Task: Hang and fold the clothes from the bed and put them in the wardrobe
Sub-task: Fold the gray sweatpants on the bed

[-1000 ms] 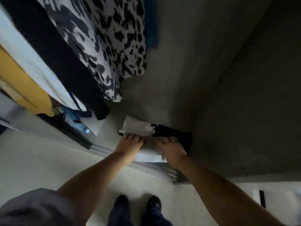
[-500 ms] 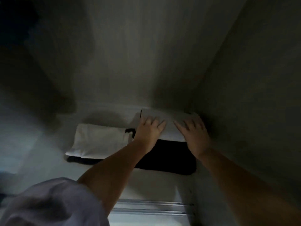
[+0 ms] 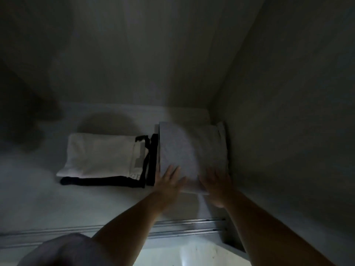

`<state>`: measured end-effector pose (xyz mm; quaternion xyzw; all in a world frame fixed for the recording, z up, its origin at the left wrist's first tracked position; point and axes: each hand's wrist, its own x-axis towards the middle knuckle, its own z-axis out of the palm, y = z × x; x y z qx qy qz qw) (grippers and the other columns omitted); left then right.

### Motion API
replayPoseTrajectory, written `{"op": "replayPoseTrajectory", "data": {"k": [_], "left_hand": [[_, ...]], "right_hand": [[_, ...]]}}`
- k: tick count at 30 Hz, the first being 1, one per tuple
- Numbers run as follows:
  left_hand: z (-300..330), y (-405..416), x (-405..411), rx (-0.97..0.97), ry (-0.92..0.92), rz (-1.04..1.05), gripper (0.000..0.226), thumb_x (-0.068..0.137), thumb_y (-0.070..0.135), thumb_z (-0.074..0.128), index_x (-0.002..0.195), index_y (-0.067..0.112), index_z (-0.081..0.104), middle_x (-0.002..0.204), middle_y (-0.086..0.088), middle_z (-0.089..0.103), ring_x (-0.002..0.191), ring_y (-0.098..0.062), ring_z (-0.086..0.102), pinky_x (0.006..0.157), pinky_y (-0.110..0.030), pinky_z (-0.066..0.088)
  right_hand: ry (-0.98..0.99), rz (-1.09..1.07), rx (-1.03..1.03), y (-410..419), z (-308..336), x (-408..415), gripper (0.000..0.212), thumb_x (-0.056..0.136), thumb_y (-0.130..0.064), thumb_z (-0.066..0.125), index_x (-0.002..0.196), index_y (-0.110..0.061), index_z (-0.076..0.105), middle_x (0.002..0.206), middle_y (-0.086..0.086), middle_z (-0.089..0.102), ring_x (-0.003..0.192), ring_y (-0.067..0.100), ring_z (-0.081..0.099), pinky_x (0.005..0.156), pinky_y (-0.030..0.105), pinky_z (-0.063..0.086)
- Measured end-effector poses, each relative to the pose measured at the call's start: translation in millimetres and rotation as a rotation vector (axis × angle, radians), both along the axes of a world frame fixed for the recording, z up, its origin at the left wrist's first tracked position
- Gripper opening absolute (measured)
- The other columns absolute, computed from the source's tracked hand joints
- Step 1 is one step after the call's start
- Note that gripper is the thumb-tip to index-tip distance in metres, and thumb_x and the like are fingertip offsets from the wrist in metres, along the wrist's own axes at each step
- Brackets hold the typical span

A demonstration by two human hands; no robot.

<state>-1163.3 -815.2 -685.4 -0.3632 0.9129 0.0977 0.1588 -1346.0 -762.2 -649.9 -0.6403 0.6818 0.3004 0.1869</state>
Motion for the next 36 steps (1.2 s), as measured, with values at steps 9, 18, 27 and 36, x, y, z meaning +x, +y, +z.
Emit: {"op": "replayPoseTrajectory", "data": {"k": [9, 18, 27, 36], "left_hand": [[280.9, -27.9, -2.6, -0.042, 0.120, 0.103, 0.046, 0.095, 0.020, 0.045, 0.140, 0.014, 0.036, 0.134, -0.013, 0.050, 0.123, -0.030, 0.047, 0.096, -0.039, 0.037], [538.7, -39.4, 14.8, -0.119, 0.199, 0.181, 0.028, 0.093, 0.017, 0.043, 0.117, 0.013, 0.056, 0.119, -0.012, 0.061, 0.111, -0.030, 0.056, 0.087, -0.036, 0.046], [641.1, -12.3, 53.2, -0.114, 0.245, 0.316, 0.035, 0.096, 0.016, 0.042, 0.130, 0.014, 0.050, 0.126, -0.012, 0.055, 0.116, -0.031, 0.052, 0.092, -0.036, 0.042], [708.2, 14.3, 81.1, -0.132, 0.254, 0.305, 0.032, 0.097, 0.013, 0.037, 0.127, 0.011, 0.049, 0.121, -0.015, 0.057, 0.107, -0.032, 0.056, 0.080, -0.033, 0.043]], "right_hand": [[-0.060, -0.086, -0.140, -35.7, 262.4, 24.7, 0.037, 0.101, -0.024, 0.033, 0.135, -0.017, 0.048, 0.133, 0.011, 0.057, 0.121, 0.030, 0.055, 0.096, 0.037, 0.044], [-0.103, -0.099, -0.288, -48.6, 510.9, 44.3, 0.035, 0.098, -0.025, 0.039, 0.126, -0.013, 0.057, 0.131, 0.014, 0.057, 0.122, 0.030, 0.054, 0.095, 0.037, 0.045], [-0.129, -0.036, -0.384, -39.0, 616.1, 53.5, 0.039, 0.096, -0.028, 0.041, 0.131, -0.019, 0.055, 0.130, 0.013, 0.058, 0.118, 0.033, 0.056, 0.092, 0.038, 0.047], [-0.165, -0.007, -0.513, -1.1, 657.8, 81.7, 0.048, 0.097, -0.036, 0.041, 0.142, -0.019, 0.034, 0.125, 0.015, 0.059, 0.111, 0.035, 0.059, 0.083, 0.038, 0.047]]}}
